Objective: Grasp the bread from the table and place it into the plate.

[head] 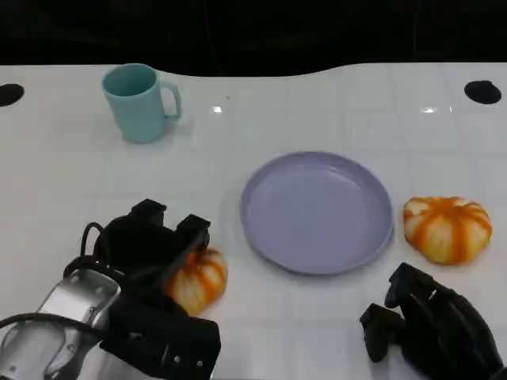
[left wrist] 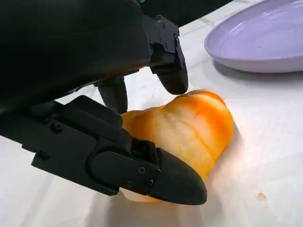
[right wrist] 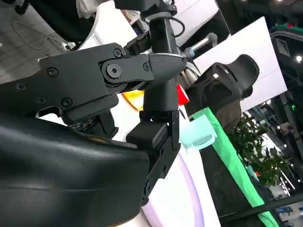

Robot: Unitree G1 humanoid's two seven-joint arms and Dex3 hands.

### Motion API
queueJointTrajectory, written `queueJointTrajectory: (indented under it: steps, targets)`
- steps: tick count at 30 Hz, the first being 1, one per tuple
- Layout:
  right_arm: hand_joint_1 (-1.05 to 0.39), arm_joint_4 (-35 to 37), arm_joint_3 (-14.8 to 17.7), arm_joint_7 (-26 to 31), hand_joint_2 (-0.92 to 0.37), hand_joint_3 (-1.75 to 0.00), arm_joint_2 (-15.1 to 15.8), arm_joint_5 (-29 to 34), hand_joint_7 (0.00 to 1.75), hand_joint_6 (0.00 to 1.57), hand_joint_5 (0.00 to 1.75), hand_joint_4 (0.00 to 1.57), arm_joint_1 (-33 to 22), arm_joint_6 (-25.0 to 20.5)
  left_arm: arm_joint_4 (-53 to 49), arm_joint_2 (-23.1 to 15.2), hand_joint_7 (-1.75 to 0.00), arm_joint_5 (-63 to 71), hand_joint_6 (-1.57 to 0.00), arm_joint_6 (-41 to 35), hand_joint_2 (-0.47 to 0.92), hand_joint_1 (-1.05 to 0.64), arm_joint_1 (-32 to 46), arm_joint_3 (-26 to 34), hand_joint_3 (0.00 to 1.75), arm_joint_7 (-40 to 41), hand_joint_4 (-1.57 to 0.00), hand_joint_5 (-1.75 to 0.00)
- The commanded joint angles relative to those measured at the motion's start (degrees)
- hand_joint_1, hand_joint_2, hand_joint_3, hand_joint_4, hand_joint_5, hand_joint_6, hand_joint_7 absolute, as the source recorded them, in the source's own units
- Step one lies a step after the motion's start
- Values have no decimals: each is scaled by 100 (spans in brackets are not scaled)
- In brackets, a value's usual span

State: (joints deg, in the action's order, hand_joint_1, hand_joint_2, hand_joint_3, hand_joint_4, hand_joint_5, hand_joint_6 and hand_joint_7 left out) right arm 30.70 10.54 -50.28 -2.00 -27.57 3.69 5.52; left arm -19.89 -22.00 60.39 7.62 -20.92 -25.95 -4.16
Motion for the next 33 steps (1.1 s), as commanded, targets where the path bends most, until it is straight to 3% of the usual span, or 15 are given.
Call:
queueJointTrajectory:
  steps: [1,9,10,12,14,16,18,19,21,23,28,33]
  targets:
    - [-57,-50,20,14,-92,-23,47,-35,145,67,174,76,-42,15,-459,-6,-114,-79,0,-145,85,-105,-171,-190,4,28,0,-158]
    - [-57,-62,20,23,-92,-24,34,-38,145,67,173,76,-50,15,-1312,79,-130,-338,0,16,81,-105,-451,-466,1,313,0,-170]
    - [-57,-68,23,27,-92,-23,31,-49,145,67,173,76,-50,-9,-1480,102,-145,-404,-4,93,77,-105,-498,-485,2,403,-24,-173]
    - [-56,-78,25,28,-92,-23,32,-64,145,67,172,76,-50,-44,-1772,138,-145,-525,-31,259,73,-105,-570,-513,10,688,-74,-168]
    - [-56,-87,22,21,-92,-23,37,-57,145,67,172,76,-53,-41,-2045,169,-123,-635,-76,431,22,-105,-622,-520,131,998,-117,-158]
    - [-56,-88,20,15,-92,-23,42,-49,145,67,172,76,-54,-30,-2290,193,-100,-724,-111,551,20,-105,-696,-554,165,1171,-130,-135]
    - [-56,-95,23,25,-92,-23,42,-51,146,67,172,76,-59,-43,-2523,217,-91,-756,-123,623,21,-105,-776,-611,172,1320,-133,-126]
    - [-57,-101,27,28,-92,-22,40,-59,146,67,172,76,-62,-55,-2652,232,-97,-758,-128,657,25,-105,-815,-647,162,1425,-137,-127]
    - [-57,-117,29,30,-92,-22,43,-60,145,67,172,77,-72,-54,-2885,270,-105,-751,-130,699,28,-105,-879,-724,159,1698,-139,-131]
    - [-56,-133,33,35,-92,-22,45,-63,144,67,173,77,-80,-61,-3054,299,-116,-770,-131,734,28,-105,-929,-795,170,1921,-142,-139]
    - [-56,-91,52,-16,-92,-23,64,-97,144,67,173,76,-61,-88,-3638,406,-146,-789,-133,1007,34,-105,-1042,-935,175,2876,-144,-168]
    - [-57,-100,51,18,-92,-22,83,-75,144,68,173,76,-51,-100,-4117,484,-158,-865,-134,1259,40,-105,-1181,-1039,175,3365,-148,-174]
